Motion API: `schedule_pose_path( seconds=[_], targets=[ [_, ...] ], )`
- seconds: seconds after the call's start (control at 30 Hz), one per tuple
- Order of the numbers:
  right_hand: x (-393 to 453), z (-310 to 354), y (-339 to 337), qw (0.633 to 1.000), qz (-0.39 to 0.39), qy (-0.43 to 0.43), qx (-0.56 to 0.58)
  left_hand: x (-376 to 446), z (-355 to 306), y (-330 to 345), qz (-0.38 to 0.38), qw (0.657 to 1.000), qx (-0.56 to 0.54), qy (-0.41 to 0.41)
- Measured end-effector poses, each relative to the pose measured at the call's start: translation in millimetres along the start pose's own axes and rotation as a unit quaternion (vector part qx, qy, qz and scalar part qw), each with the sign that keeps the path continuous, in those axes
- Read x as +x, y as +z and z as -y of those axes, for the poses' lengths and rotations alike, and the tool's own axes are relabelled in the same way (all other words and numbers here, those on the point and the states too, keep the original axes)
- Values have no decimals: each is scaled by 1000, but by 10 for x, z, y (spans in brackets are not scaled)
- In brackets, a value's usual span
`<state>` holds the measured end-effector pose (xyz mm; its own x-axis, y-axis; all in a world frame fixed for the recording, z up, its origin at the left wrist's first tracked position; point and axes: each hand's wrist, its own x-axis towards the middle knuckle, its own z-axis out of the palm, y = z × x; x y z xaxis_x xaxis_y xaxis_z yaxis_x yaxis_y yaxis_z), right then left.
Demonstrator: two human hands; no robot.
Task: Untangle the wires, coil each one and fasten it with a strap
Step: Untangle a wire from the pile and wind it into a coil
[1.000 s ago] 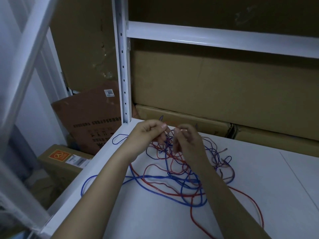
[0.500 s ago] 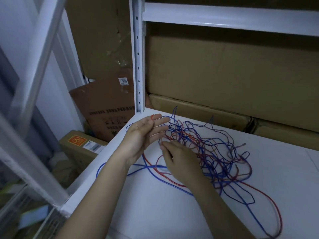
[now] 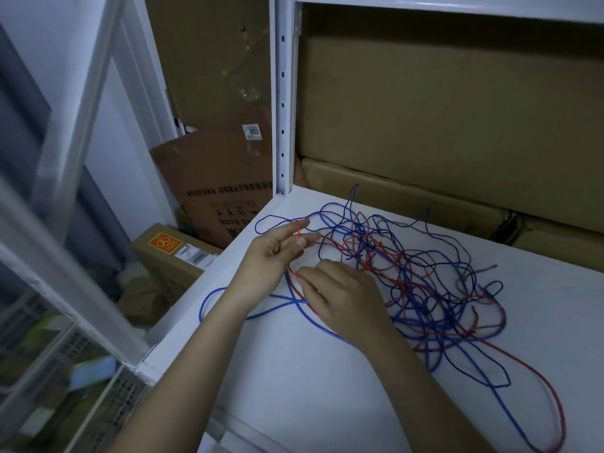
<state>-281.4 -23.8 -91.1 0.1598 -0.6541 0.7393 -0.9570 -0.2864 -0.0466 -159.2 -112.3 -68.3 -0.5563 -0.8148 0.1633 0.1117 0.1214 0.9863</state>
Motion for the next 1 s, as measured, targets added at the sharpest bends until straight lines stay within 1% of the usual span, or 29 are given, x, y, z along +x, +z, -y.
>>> schedule_pose_path(
  seconds=[0.1,0.17,0.2,0.27,0.37,0.43,0.47,0.5,0.57,0.6,0.63,0.7,0.8,0.87,0.93,1.0],
  targets=[
    [43,-57,-16,996,-34,-62,-50,-30,53,-31,20,999,48,-7],
    [83,-106,-38,997,-54,-39,-48,-46,83,-66,36,996,79,-18],
    [88,-134,-42,997,-58,-16,-39,-56,96,-82,49,995,78,-31],
    [82,-192,-48,998,-53,2,-41,-77,120,-113,78,993,55,-64],
    [59,-254,-33,994,-53,-32,-91,-93,155,-153,130,986,17,-103],
    [62,-254,-21,995,-68,-28,-70,-90,179,-167,170,979,12,-115],
    [64,-239,-12,997,-76,6,-33,-87,188,-170,184,976,6,-120],
    [63,-223,-2,995,-82,62,15,-86,199,-169,195,973,-11,-124],
    [70,-194,5,974,-85,179,108,-76,233,-155,213,966,-72,-129],
    [72,-186,12,963,-86,217,137,-69,252,-144,224,961,-101,-128],
    [69,-178,24,955,-86,240,154,-66,273,-133,233,957,-118,-125],
    [70,-157,57,943,-85,272,171,-50,324,-115,241,958,-112,-106],
    [54,-132,102,913,-81,344,206,-56,386,-133,227,965,-106,-74],
    [49,-132,136,896,-36,384,220,-70,401,-165,215,968,-115,-57],
    [49,-123,179,890,23,403,212,-83,391,-186,209,967,-132,-55],
    [28,-93,232,887,55,405,215,-61,364,-203,188,960,-191,-75]
  ],
)
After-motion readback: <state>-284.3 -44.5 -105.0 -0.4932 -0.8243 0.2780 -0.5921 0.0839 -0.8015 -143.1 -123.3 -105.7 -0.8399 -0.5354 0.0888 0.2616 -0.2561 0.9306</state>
